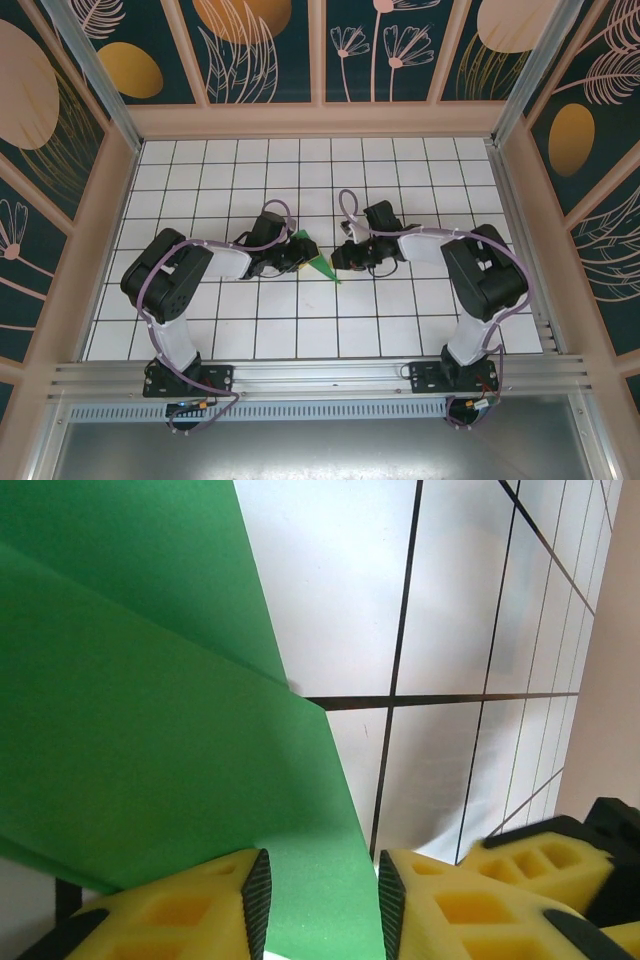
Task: Fold a paper plane with a square sheet of paper (pick it up from the middle)
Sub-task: Fold the wing for the fifth time at the center of the table.
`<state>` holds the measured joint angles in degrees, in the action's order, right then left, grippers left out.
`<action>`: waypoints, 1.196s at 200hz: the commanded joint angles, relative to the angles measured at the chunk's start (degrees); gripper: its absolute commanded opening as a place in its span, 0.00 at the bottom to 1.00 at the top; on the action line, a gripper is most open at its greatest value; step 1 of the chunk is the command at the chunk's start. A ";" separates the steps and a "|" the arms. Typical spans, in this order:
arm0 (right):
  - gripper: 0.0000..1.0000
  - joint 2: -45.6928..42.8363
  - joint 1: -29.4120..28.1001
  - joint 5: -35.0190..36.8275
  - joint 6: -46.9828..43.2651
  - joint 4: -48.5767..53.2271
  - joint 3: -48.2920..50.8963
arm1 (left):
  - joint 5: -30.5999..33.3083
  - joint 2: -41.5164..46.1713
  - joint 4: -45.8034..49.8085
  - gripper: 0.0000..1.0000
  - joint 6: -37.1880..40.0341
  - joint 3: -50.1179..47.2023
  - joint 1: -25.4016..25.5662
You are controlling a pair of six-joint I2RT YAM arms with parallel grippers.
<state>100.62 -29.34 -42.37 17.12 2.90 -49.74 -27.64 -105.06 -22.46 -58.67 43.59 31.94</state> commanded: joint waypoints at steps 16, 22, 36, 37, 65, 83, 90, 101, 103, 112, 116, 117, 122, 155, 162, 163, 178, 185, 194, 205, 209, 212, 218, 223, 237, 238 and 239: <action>0.13 0.27 -1.68 -1.17 0.54 0.90 -1.40 | 6.63 -4.46 5.97 0.34 2.48 -0.79 0.14; 0.12 0.83 -2.45 -0.89 0.57 0.99 -1.95 | 6.76 -4.45 6.15 0.33 2.51 -0.66 0.13; 0.10 2.30 -3.47 -0.69 0.68 1.33 -3.18 | 6.76 -4.46 6.27 0.31 2.58 -0.62 0.14; 0.09 2.43 -3.54 -0.61 0.66 1.42 -3.31 | 6.74 -4.50 6.32 0.31 2.55 -0.62 0.09; 0.07 5.18 -4.19 0.90 0.37 2.81 -5.57 | 6.81 -4.61 6.71 0.30 2.58 -0.45 0.13; 0.06 6.44 -4.27 2.29 -0.02 3.97 -6.38 | 6.98 -4.63 7.02 0.30 2.49 -0.44 0.09; 0.06 6.85 -4.32 2.78 -0.37 4.56 -6.61 | 7.13 -4.62 7.28 0.30 2.60 -0.30 0.14; 0.06 7.37 -4.28 3.44 -0.67 5.34 -6.63 | 7.40 -4.52 7.62 0.30 2.50 -0.30 0.09; 0.06 7.46 -4.29 3.61 -0.73 5.43 -6.59 | 7.50 -4.54 7.78 0.30 2.53 -0.27 0.06; 0.06 7.69 -4.26 4.24 -1.11 6.14 -6.53 | 7.83 -4.41 8.21 0.30 2.59 -0.18 0.09; 0.05 7.73 -4.27 4.43 -1.33 6.37 -6.47 | 8.02 -4.45 8.47 0.30 2.67 -0.07 0.11; 0.05 7.74 -4.29 4.50 -1.36 6.48 -6.49 | 8.07 -4.41 8.48 0.30 2.59 0.01 0.12; 0.05 7.86 -4.31 4.84 -1.53 6.74 -6.46 | 8.25 -4.45 8.65 0.30 2.65 0.01 0.10; 0.05 8.29 -4.31 5.10 -2.35 7.69 -6.09 | 9.05 -4.67 9.51 0.30 2.78 0.22 0.10; 0.05 8.43 -4.28 5.10 -2.44 7.82 -6.16 | 9.17 -4.69 9.62 0.30 2.78 0.18 0.13; 0.05 8.40 -4.30 5.06 -2.45 7.91 -6.16 | 9.22 -4.70 9.67 0.30 2.78 0.18 0.13; 0.05 8.40 -4.26 5.02 -2.77 8.37 -6.05 | 9.61 -4.86 10.17 0.30 2.73 0.18 0.13; 0.05 8.24 -4.30 5.02 -2.94 8.68 -5.86 | 9.83 -4.85 10.35 0.30 2.62 0.18 0.11; 0.05 7.97 -4.32 4.97 -3.27 9.08 -5.57 | 10.18 -5.03 10.83 0.29 2.51 0.18 0.11; 0.05 7.39 -4.26 5.10 -3.58 9.64 -5.09 | 10.92 -5.15 11.58 0.28 2.45 0.18 0.14; 0.05 7.16 -4.28 5.02 -3.74 9.87 -4.95 | 11.21 -5.22 11.87 0.27 2.42 0.26 0.13; 0.05 7.02 -4.29 4.94 -3.79 10.06 -4.79 | 11.35 -5.24 12.11 0.27 2.41 0.26 0.09; 0.05 6.60 -4.25 4.76 -4.05 10.32 -4.48 | 11.57 -5.29 12.42 0.26 2.48 0.18 0.13; 0.05 6.19 -4.26 4.75 -4.20 10.58 -4.22 | 11.86 -5.33 12.51 0.26 2.46 0.13 0.14; 0.05 5.25 -4.27 4.46 -4.67 11.46 -3.28 | 12.66 -5.25 12.94 0.23 2.60 -0.06 0.12; 0.05 5.23 -4.25 4.39 -4.75 11.53 -3.18 | 12.72 -5.25 13.00 0.23 2.64 -0.07 0.08; 0.05 5.17 -4.29 4.35 -4.78 11.57 -3.09 | 12.80 -5.25 13.03 0.23 2.67 -0.08 0.11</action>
<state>107.66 -33.47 -38.96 14.66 7.53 -55.09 -25.02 -105.38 -17.89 -58.50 45.19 32.27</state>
